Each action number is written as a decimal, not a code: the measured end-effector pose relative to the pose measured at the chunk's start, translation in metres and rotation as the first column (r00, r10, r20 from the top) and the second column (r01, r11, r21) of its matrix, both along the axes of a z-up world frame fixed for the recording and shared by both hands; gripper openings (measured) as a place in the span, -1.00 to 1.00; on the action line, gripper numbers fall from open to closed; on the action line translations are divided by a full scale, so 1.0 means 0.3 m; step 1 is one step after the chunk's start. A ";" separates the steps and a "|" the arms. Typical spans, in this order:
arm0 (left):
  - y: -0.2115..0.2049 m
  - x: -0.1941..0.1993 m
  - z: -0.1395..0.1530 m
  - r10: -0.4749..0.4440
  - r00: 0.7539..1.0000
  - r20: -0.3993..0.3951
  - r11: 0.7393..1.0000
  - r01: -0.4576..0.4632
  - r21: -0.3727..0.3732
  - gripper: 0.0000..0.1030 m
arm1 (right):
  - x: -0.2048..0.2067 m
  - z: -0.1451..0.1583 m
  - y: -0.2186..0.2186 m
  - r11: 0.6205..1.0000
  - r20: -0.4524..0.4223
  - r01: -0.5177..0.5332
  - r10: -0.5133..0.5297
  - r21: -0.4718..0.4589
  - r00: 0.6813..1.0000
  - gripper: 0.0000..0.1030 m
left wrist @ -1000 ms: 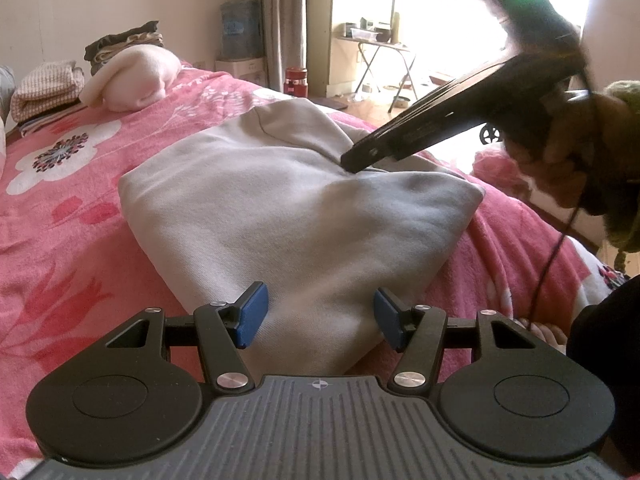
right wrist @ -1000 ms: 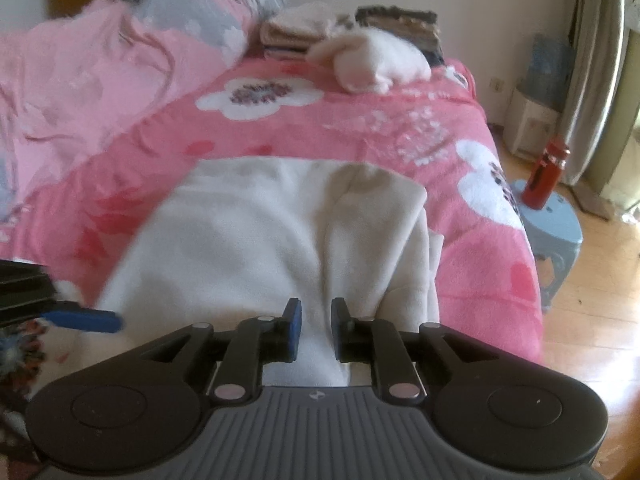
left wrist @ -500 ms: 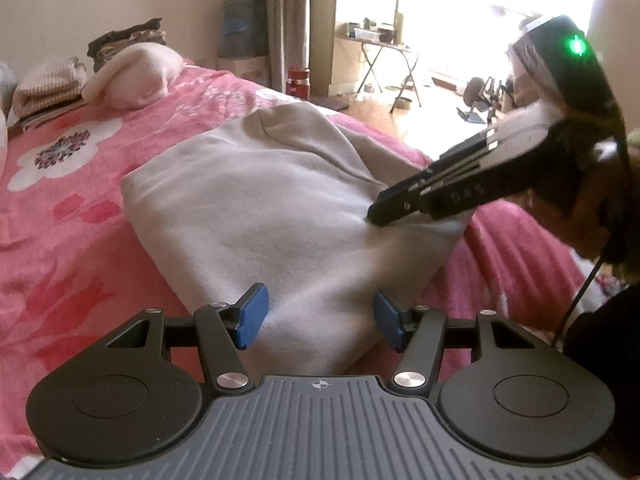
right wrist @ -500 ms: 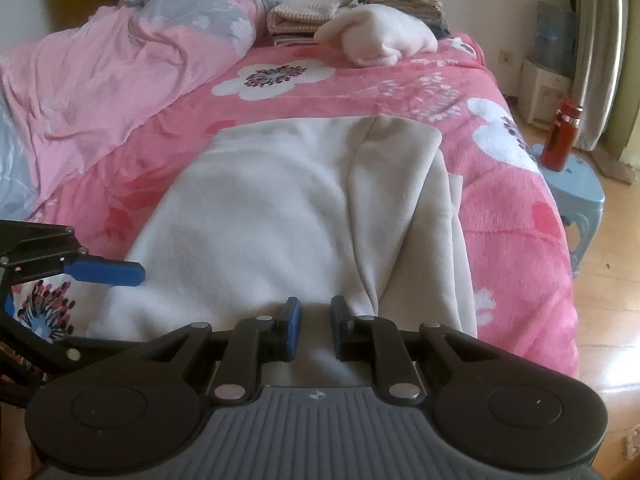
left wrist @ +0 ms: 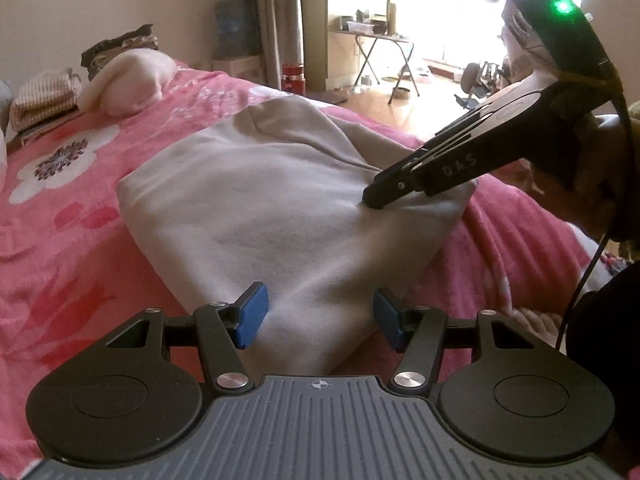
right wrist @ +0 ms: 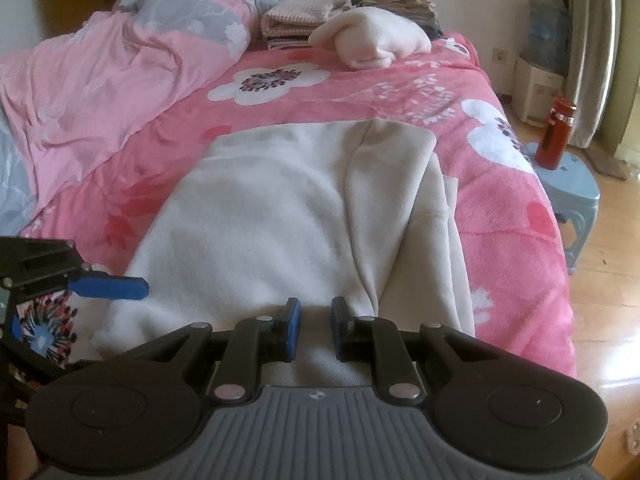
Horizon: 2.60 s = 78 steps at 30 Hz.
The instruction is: Fold clothes
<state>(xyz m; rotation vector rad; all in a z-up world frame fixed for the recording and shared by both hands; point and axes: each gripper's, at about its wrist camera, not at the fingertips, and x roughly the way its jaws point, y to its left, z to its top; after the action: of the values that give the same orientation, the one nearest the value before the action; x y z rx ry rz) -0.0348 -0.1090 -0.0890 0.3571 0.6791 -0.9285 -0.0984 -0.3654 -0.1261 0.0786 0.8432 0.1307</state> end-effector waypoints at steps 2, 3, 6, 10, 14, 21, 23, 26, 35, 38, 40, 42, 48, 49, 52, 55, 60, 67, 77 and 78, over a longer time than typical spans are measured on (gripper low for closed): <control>0.001 0.000 -0.001 0.001 1.000 -0.003 1.000 -0.001 -0.003 0.14 | -0.006 0.021 0.002 1.000 0.013 0.010 -0.010 -0.007 1.000 -0.67; 0.001 0.000 -0.002 0.002 1.000 -0.003 1.000 -0.002 -0.003 0.14 | -0.010 0.034 0.004 1.000 0.027 0.010 -0.010 -0.013 1.000 -0.67; -0.001 -0.001 -0.002 0.003 1.000 -0.003 1.000 -0.003 -0.004 0.14 | -0.025 0.066 0.008 1.000 0.060 0.007 -0.005 -0.021 0.998 -0.67; -0.003 -0.001 -0.001 0.004 1.000 -0.005 1.000 -0.004 -0.005 0.14 | -0.021 0.032 0.013 0.999 0.017 0.003 -0.002 -0.054 1.000 -0.67; -0.001 0.000 0.000 0.001 1.000 -0.006 1.000 -0.001 -0.006 0.14 | -0.019 -0.038 0.018 0.997 -0.011 -0.008 0.007 -0.080 1.000 -0.68; 0.024 0.025 0.047 0.027 0.999 -0.046 0.996 -0.031 -0.082 0.11 | -0.013 -0.032 0.018 0.998 -0.029 0.008 -0.010 -0.061 1.000 -0.68; 0.019 0.031 0.047 0.031 0.999 -0.038 0.996 -0.034 -0.078 0.11 | -0.012 -0.032 0.021 0.998 -0.029 0.008 -0.010 -0.064 1.000 -0.68; 0.009 0.032 0.022 0.032 0.999 -0.033 0.998 -0.034 -0.053 0.11 | -0.015 -0.030 0.018 0.998 -0.030 0.012 -0.014 -0.060 0.999 -0.68; 0.007 0.038 0.002 0.037 0.998 -0.045 0.999 -0.038 -0.036 0.13 | -0.015 -0.027 0.019 0.998 -0.031 0.015 -0.017 -0.060 0.999 -0.68; 0.008 0.039 0.002 0.036 0.998 -0.046 0.999 -0.038 -0.036 0.13 | -0.016 -0.024 0.017 0.998 -0.031 0.018 -0.020 -0.056 0.999 -0.68; 0.007 0.038 0.003 0.037 0.998 -0.047 0.999 -0.038 -0.034 0.13 | -0.012 -0.006 0.012 0.999 -0.034 0.034 -0.035 -0.037 0.999 -0.67; 0.008 0.039 0.003 0.039 0.998 -0.053 0.998 -0.041 -0.037 0.13 | -0.010 0.022 0.008 0.999 -0.011 0.045 -0.045 -0.017 0.999 -0.67; 0.009 0.041 0.005 0.046 0.997 -0.066 0.998 -0.049 -0.044 0.13 | 0.026 0.070 0.005 0.998 0.077 0.048 -0.045 -0.033 0.996 -0.67; 0.009 0.040 0.006 0.046 0.997 -0.067 0.998 -0.049 -0.044 0.13 | 0.033 0.051 0.003 0.998 0.062 0.048 -0.046 -0.032 0.997 -0.67; 0.009 0.036 0.006 0.047 0.997 -0.069 0.998 -0.050 -0.045 0.13 | 0.048 -0.021 -0.006 0.998 0.009 0.047 -0.047 -0.031 0.999 -0.67; 0.009 0.038 0.007 0.046 0.997 -0.068 0.998 -0.049 -0.044 0.13 | 0.042 -0.024 -0.008 0.999 0.022 0.045 -0.045 -0.027 0.999 -0.67; 0.006 0.039 0.008 0.048 0.996 -0.070 0.998 -0.051 -0.044 0.13 | 0.044 -0.019 -0.014 0.999 0.015 0.044 -0.044 -0.023 0.999 -0.67; 0.010 0.040 0.006 0.047 0.997 -0.069 0.998 -0.050 -0.045 0.13 | 0.046 -0.023 -0.010 0.999 0.017 0.045 -0.045 -0.020 0.999 -0.67; 0.011 0.040 0.005 0.045 0.997 -0.067 0.998 -0.049 -0.047 0.13 | 0.041 -0.025 -0.008 0.999 0.020 0.046 -0.046 -0.022 0.999 -0.67; 0.011 0.039 0.006 0.046 0.997 -0.067 0.998 -0.049 -0.047 0.13 | 0.041 -0.025 -0.008 0.999 0.020 0.046 -0.046 -0.023 0.999 -0.67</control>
<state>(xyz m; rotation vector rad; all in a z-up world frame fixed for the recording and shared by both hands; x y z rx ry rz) -0.0231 -0.1058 -0.0872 0.2675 0.7214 -0.9134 -0.0860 -0.3680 -0.1335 0.0751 0.8229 0.0782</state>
